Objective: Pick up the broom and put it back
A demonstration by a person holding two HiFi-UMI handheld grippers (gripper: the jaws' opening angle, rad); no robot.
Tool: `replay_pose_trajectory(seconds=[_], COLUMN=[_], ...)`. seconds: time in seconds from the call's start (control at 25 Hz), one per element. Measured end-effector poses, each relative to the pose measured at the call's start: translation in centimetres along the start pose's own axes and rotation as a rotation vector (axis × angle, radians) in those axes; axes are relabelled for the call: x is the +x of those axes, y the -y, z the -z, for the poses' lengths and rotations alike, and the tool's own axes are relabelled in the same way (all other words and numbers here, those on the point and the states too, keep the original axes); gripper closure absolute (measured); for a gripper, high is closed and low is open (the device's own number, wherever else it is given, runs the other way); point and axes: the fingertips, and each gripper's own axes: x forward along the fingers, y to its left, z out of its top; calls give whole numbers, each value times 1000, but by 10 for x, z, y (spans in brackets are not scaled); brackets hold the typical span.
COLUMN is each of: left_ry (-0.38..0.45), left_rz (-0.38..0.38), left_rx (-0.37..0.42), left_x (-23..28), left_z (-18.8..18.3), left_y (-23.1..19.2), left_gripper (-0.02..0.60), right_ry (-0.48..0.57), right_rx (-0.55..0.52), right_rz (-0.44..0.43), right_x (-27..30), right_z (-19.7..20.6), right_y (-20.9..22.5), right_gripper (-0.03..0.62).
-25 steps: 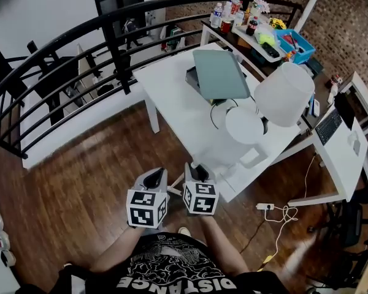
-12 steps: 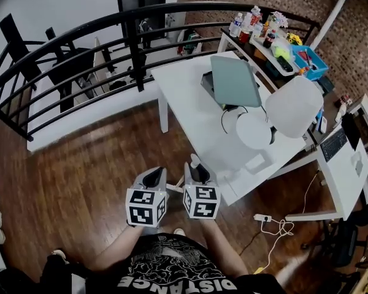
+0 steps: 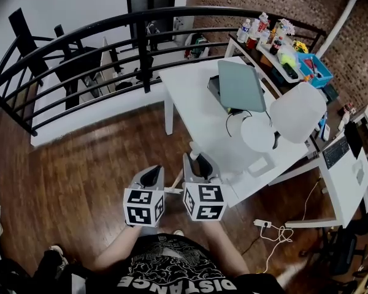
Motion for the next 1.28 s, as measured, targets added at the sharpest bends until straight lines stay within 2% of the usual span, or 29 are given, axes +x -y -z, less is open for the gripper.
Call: replay_pose_trajectory(seconds=[0.2, 0.36, 0.84, 1.28], left_ry=[5, 7, -15, -27], left_rz=[-12, -21, -24, 4], left_rx=[-5, -11, -19, -11], left_x=[-4, -6, -2, 7], left_z=[-1, -1, 5, 8], left_y=[-5, -9, -16, -9], left_gripper=[577, 575, 577, 577], right_ry=[56, 76, 16, -36], right_rx=[-9, 4, 34, 55], right_rz=[-23, -3, 38, 88], right_x=[-4, -5, 7, 13], right_z=[-26, -32, -1, 36], right_y=[-13, -13, -9, 8], right_gripper=[496, 496, 493, 491])
